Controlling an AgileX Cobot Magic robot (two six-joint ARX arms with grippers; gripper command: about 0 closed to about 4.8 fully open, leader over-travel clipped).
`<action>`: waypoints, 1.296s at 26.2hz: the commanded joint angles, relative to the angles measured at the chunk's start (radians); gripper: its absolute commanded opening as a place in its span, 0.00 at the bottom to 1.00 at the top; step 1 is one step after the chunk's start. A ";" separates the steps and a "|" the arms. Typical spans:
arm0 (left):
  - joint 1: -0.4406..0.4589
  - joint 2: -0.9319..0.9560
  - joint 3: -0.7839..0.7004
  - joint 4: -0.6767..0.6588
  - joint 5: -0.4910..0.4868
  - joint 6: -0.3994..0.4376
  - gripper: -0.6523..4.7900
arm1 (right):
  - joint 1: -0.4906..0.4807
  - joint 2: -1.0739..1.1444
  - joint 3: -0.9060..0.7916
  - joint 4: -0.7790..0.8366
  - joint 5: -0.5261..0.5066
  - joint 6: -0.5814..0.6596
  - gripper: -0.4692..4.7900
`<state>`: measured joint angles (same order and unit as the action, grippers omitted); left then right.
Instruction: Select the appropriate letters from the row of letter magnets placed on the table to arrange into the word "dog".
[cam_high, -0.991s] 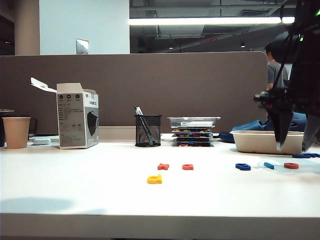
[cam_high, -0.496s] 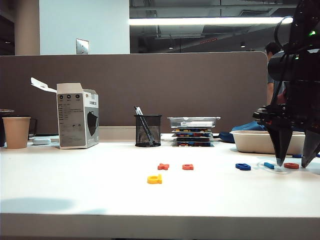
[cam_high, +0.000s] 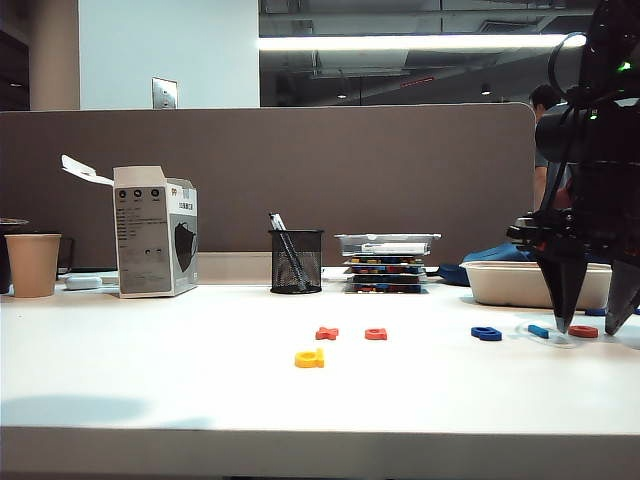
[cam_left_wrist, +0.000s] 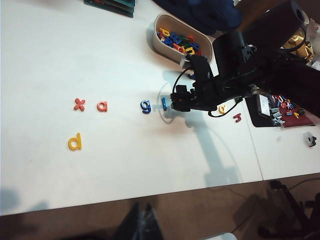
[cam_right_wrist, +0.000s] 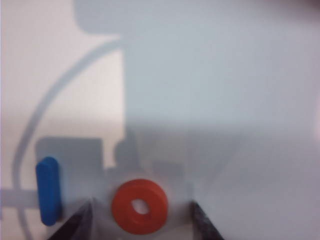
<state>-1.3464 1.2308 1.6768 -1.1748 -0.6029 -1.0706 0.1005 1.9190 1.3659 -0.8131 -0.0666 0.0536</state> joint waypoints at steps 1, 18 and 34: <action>0.002 -0.002 0.003 0.002 -0.004 0.000 0.11 | -0.001 0.003 0.000 -0.023 0.009 -0.003 0.52; 0.002 -0.002 0.003 0.002 -0.004 0.000 0.11 | 0.000 0.004 0.000 -0.010 0.009 -0.003 0.36; 0.002 -0.002 0.002 0.002 -0.004 0.000 0.11 | 0.000 0.004 0.000 0.007 0.009 -0.003 0.28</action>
<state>-1.3464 1.2308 1.6768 -1.1748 -0.6029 -1.0706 0.1005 1.9190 1.3659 -0.8158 -0.0532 0.0517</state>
